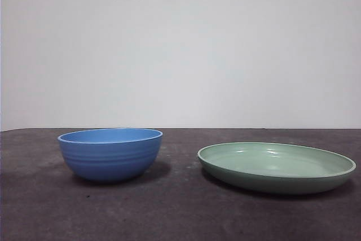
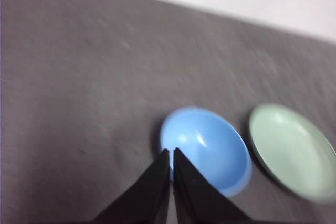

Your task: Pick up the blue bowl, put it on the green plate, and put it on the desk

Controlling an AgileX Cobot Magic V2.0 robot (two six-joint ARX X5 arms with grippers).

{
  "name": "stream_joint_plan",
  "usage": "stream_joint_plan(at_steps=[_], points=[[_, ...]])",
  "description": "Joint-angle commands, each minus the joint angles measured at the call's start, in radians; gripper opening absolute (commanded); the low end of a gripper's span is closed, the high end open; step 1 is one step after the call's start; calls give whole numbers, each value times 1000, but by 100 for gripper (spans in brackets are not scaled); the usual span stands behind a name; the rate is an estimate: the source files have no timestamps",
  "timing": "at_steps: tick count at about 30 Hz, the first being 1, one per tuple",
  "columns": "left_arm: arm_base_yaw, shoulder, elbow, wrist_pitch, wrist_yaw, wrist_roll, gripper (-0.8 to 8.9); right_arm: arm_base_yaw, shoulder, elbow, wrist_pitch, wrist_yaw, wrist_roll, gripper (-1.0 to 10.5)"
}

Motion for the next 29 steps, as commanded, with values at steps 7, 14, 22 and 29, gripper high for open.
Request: stream_joint_plan(at_steps=[7, 14, 22, 29], points=[[-23, 249, 171, -171, 172, 209, 10, 9, 216, 173, -222, -180, -172, 9], [-69, 309, 199, -208, 240, 235, 10, 53, 303, 209, -374, -238, -246, 9], [-76, 309, 199, -212, 240, 234, 36, 82, 317, 209, -399, -235, -252, 10], [-76, 309, 199, -212, 240, 222, 361, 82, 317, 210, -399, -234, -235, 411]])
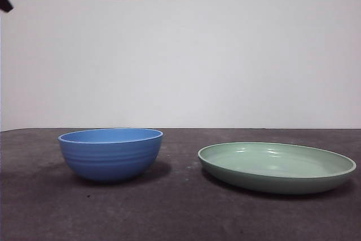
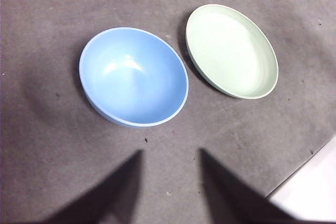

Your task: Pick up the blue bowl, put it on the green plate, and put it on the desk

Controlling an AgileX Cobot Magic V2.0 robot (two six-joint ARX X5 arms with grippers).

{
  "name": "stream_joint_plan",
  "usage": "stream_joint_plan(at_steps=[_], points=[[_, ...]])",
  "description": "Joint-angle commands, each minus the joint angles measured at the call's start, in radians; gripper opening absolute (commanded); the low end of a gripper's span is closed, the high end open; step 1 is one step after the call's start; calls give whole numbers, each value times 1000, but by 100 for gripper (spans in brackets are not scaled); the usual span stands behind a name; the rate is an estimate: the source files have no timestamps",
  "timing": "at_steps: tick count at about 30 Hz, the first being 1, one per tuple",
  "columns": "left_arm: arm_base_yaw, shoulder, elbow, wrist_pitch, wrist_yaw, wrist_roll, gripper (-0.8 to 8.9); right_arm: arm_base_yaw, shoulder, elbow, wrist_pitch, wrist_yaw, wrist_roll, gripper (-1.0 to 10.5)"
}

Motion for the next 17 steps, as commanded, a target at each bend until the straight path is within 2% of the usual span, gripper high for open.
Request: stream_joint_plan(at_steps=[1, 13, 17], points=[[-3, 7, 22, 11, 3, -3, 392, 4, 4, 15, 8, -1, 3, 415], [-3, 14, 23, 24, 0, -12, 404, 4, 4, 15, 10, -1, 10, 415], [-8, 41, 27, 60, -4, -42, 404, 4, 4, 15, 13, -2, 11, 415]])
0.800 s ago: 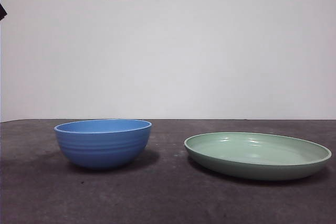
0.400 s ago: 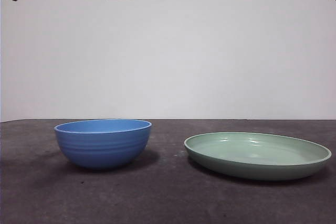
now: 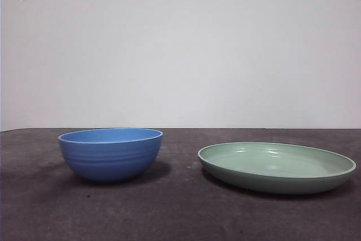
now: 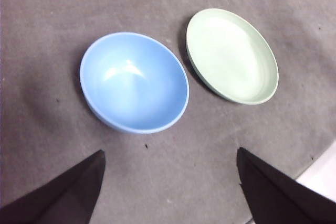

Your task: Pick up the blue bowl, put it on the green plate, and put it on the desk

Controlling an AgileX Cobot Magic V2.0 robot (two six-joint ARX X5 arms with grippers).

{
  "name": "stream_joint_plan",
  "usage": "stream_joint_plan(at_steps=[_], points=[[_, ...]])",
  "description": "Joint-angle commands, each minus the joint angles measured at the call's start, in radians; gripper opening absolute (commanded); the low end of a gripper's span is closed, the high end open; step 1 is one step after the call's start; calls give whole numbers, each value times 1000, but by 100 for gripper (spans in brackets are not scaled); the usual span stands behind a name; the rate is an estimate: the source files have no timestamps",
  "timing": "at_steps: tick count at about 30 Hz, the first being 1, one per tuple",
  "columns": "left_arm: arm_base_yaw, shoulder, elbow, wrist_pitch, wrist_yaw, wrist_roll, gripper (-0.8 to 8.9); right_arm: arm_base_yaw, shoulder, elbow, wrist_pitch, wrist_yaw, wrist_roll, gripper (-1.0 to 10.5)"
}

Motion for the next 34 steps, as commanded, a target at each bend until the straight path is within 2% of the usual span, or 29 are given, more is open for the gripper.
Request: stream_joint_plan(at_steps=[1, 11, 23, 34], points=[[-11, 35, 34, 30, -12, -32, 404, 4, 4, 15, 10, -2, 8, 415], [-112, 297, 225, 31, -210, -38, 401, 4, 4, 15, 10, -2, 8, 415], [-182, 654, 351, 39, -359, -14, 401, 4, 4, 15, 10, -2, 8, 415], [-188, 842, 352, 116, -376, -15, 395, 4, 4, 15, 10, -1, 8, 415]])
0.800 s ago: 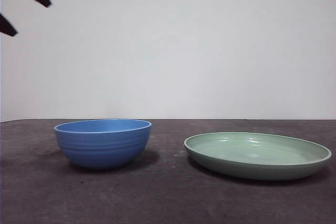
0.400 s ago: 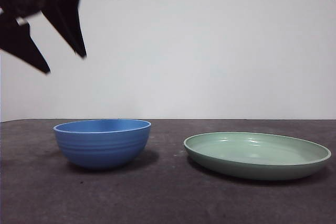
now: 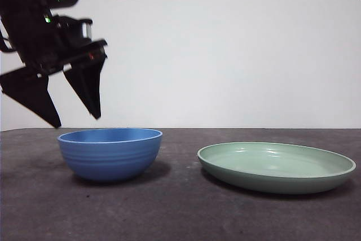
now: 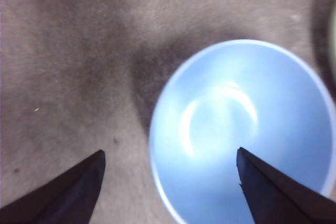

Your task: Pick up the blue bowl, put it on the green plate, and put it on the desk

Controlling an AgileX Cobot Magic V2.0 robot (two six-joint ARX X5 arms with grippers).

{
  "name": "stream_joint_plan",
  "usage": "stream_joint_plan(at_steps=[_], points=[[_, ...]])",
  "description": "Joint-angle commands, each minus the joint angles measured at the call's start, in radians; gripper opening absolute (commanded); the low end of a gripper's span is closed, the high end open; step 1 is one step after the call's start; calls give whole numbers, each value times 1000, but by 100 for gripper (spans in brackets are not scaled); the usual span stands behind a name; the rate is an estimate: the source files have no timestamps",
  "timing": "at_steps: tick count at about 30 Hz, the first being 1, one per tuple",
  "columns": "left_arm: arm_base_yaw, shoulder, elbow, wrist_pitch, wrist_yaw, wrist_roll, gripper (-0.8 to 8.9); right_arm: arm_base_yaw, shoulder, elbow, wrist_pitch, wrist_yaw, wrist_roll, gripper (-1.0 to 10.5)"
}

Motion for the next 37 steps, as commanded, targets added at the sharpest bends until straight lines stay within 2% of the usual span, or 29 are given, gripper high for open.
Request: stream_joint_plan(at_steps=[1, 10, 19, 29, 37], points=[[-6, 47, 24, 15, -6, 15, 395, 4, 4, 15, 10, -1, 7, 415], [-16, 111, 24, 14, -28, 13, 321, 4, 4, 15, 10, 0, 7, 415], [-21, 114, 24, 12, -28, -8, 16, 4, 4, 15, 10, 0, 7, 415], [-24, 89, 50, 11, -27, -29, 10, 4, 4, 15, 10, 6, 7, 415], [-82, 26, 148, -24, -27, -62, 10, 4, 4, 15, 10, 6, 7, 415]])
